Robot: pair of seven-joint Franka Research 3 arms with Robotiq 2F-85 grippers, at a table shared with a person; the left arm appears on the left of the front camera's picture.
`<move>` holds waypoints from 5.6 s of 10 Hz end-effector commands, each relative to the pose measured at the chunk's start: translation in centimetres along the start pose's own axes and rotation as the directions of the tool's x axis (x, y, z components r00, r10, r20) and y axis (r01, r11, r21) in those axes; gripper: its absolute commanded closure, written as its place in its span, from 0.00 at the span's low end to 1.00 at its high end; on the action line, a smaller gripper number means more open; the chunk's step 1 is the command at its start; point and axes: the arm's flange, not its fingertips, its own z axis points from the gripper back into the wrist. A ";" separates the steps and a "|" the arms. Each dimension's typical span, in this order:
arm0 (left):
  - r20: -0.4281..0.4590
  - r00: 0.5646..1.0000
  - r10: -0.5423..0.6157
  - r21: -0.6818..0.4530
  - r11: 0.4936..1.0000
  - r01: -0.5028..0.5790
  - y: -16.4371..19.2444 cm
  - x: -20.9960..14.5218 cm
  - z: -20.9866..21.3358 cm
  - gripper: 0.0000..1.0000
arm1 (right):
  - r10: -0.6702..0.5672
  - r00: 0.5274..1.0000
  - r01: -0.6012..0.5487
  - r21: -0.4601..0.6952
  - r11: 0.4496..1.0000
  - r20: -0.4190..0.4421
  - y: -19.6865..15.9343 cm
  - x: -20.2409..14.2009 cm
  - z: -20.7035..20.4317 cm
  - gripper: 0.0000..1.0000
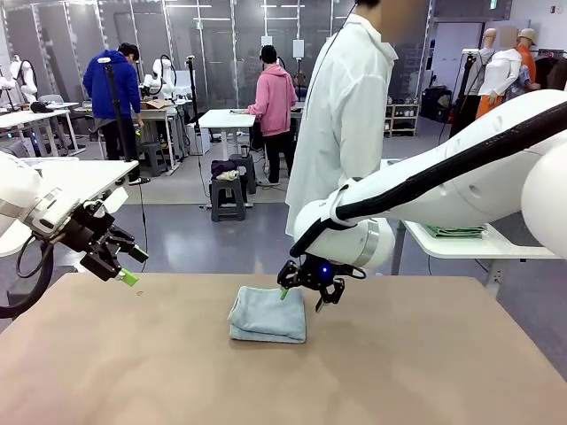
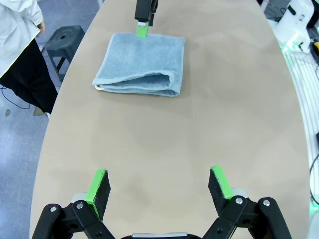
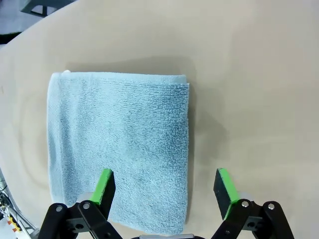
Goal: Fold the towels and place them in the basket.
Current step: Place the folded Towel with hook on the right side of the table.
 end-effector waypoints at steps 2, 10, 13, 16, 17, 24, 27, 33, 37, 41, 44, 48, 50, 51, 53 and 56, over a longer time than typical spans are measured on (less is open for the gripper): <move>-0.009 1.000 0.008 0.004 1.000 -0.008 0.0 0.2 0.1 0.00 | -0.002 1.000 0.002 0.001 1.000 -0.013 0.7 0.3 -1.0 0.00; -0.009 1.000 0.008 0.004 1.000 -0.008 0.0 0.2 0.1 0.00 | 0.008 0.999 -0.006 0.034 0.999 -0.047 0.3 0.2 -2.5 0.39; -0.009 1.000 0.008 0.004 1.000 -0.008 0.0 0.2 0.1 0.00 | 0.010 0.999 -0.009 0.030 1.000 -0.039 0.4 -0.1 -2.3 0.63; -0.009 1.000 0.008 0.004 1.000 -0.008 0.0 0.2 0.1 0.00 | 0.012 0.999 -0.012 -0.004 1.000 -0.039 0.6 -0.3 -2.0 0.99; -0.009 1.000 0.008 0.004 1.000 -0.008 0.0 0.2 0.1 0.00 | 0.019 0.999 -0.020 -0.022 1.000 -0.040 0.6 -0.2 -1.9 1.00; -0.009 1.000 0.008 0.004 1.000 -0.008 0.0 0.2 0.1 0.00 | 0.029 0.999 -0.029 -0.008 1.000 -0.028 0.8 0.1 -2.1 0.92; -0.009 1.000 0.008 0.004 1.000 -0.008 0.0 0.2 0.1 0.00 | 0.112 0.994 -0.112 -0.069 0.991 0.002 -5.6 2.3 -0.1 0.93; -0.009 1.000 0.008 0.004 1.000 -0.008 0.0 0.2 0.1 0.00 | 0.204 0.977 -0.211 -0.140 0.967 -0.063 -26.3 6.6 8.4 0.93; -0.009 1.000 0.008 0.004 1.000 -0.008 0.0 0.2 0.1 0.00 | 0.131 0.991 -0.125 -0.217 0.968 0.010 -35.7 9.3 13.8 0.93; -0.009 1.000 0.008 0.004 1.000 -0.008 0.0 0.2 0.1 0.00 | 0.137 0.989 -0.126 -0.186 0.974 0.048 -36.9 10.4 14.3 0.73; -0.009 1.000 0.008 0.004 1.000 -0.008 0.0 0.2 0.1 0.00 | 0.139 0.987 -0.119 -0.203 0.972 0.084 -36.5 10.0 15.6 0.70; -0.009 1.000 0.008 0.004 1.000 -0.008 0.0 0.2 0.1 0.00 | 0.137 0.977 -0.097 -0.233 0.967 0.163 -34.9 8.3 19.4 0.30; -0.009 1.000 0.008 0.004 1.000 -0.008 0.0 0.2 0.1 0.00 | 0.113 0.967 -0.057 -0.240 0.969 0.227 -33.1 6.0 22.7 0.10; -0.009 1.000 0.008 0.004 1.000 -0.008 0.0 0.2 0.1 0.00 | 0.096 0.969 -0.048 -0.206 0.977 0.230 -30.9 3.8 24.5 0.00; -0.009 1.000 0.008 0.004 1.000 -0.008 0.0 0.2 0.1 0.00 | 0.112 0.958 -0.068 -0.171 0.983 0.264 -25.7 -2.8 30.2 0.00; -0.009 1.000 0.008 0.004 1.000 -0.008 0.0 0.2 0.1 0.00 | 0.211 0.922 -0.155 -0.190 0.969 0.325 -20.0 -11.6 37.8 0.00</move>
